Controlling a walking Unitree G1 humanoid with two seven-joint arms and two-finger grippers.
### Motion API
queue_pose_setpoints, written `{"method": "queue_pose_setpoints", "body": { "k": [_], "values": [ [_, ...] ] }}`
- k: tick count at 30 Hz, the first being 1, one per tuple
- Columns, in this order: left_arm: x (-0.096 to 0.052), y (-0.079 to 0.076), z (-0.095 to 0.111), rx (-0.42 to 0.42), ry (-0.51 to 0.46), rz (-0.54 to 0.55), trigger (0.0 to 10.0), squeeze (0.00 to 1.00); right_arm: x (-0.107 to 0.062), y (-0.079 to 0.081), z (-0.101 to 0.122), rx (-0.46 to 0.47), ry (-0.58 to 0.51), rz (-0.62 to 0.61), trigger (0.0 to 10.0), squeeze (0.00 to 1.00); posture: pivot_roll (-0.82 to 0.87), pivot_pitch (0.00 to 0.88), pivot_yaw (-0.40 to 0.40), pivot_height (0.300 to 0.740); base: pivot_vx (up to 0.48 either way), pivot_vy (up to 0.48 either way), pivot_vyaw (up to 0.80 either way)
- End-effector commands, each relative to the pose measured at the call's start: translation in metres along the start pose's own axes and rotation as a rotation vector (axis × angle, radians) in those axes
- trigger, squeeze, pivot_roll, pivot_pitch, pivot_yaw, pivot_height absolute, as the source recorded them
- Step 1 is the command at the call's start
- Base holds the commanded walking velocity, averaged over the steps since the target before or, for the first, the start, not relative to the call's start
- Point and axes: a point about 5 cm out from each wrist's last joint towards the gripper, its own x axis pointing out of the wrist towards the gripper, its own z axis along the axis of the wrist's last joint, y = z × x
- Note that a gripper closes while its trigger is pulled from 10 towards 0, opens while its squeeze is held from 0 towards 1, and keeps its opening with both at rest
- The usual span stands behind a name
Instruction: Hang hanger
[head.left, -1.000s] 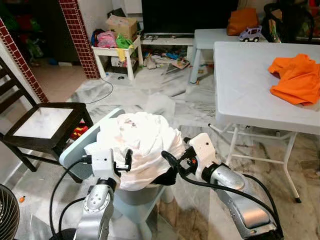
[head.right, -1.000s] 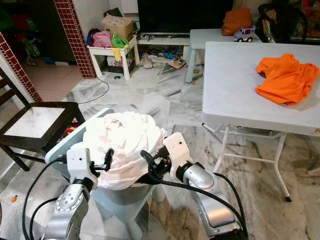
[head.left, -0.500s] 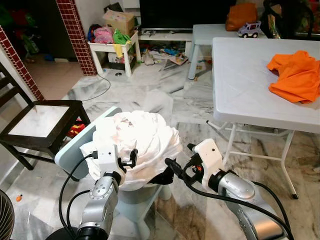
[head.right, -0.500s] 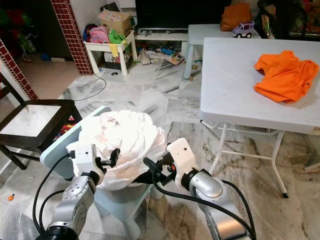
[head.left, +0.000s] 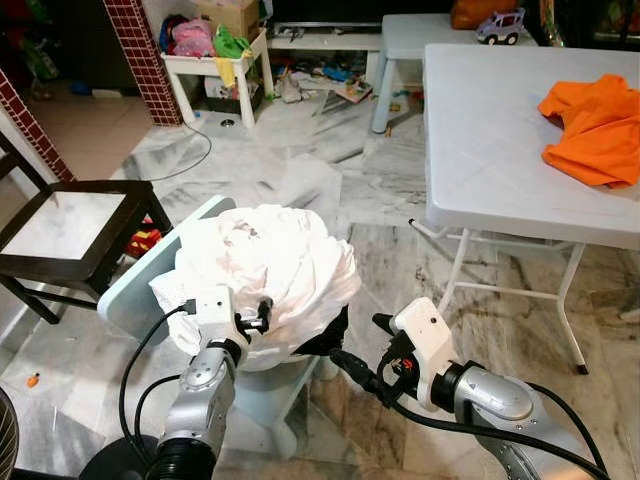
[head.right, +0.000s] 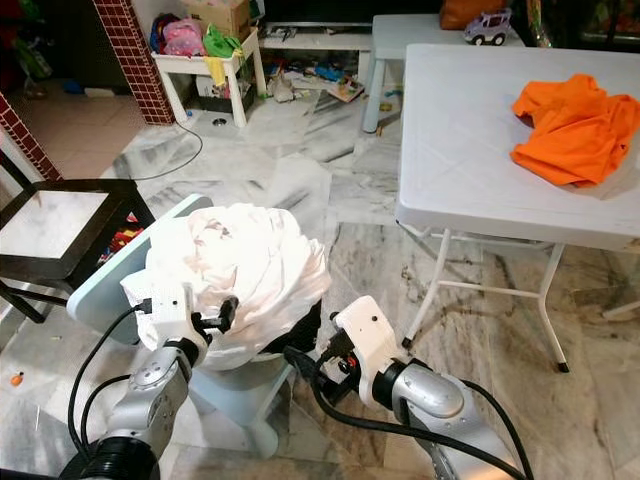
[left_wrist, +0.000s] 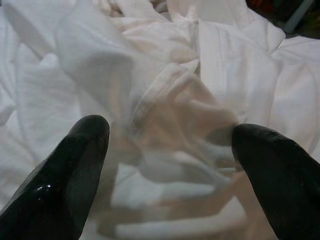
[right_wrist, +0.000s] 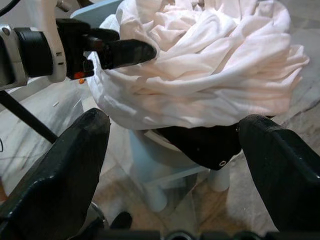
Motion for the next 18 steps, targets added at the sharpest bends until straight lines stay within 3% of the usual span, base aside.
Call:
{"method": "queue_pose_setpoints", "body": {
  "k": [1, 11, 12, 14, 18],
  "values": [
    [0.004, 0.004, 0.005, 0.008, -0.008, 0.0, 10.0, 0.0, -0.004, 0.002, 0.005, -0.004, -0.011, 0.007, 10.0, 0.0, -0.22, 0.125, 0.041, 0.74, 0.0, 0.0, 0.0],
    [0.017, 0.007, 0.021, 0.073, -0.048, -0.014, 10.0, 0.0, -0.007, -0.001, 0.003, -0.005, -0.002, -0.02, 10.0, 0.0, -0.24, 0.125, 0.049, 0.74, 0.0, 0.0, 0.0],
    [0.018, 0.007, 0.021, 0.071, -0.046, -0.018, 3.8, 0.0, -0.007, -0.001, 0.003, -0.005, -0.001, -0.022, 10.0, 0.0, -0.24, 0.125, 0.049, 0.74, 0.0, 0.0, 0.0],
    [0.02, 0.006, 0.022, 0.073, -0.042, -0.028, 0.0, 0.0, -0.006, -0.001, 0.004, -0.008, 0.0, -0.026, 10.0, 0.0, -0.24, 0.122, 0.052, 0.74, 0.0, 0.0, 0.0],
    [0.024, 0.004, 0.025, 0.074, -0.042, -0.047, 0.0, 0.0, -0.006, -0.003, 0.005, -0.015, 0.001, -0.039, 10.0, 0.0, -0.24, 0.115, 0.057, 0.74, 0.0, 0.0, 0.0]
  ]
}}
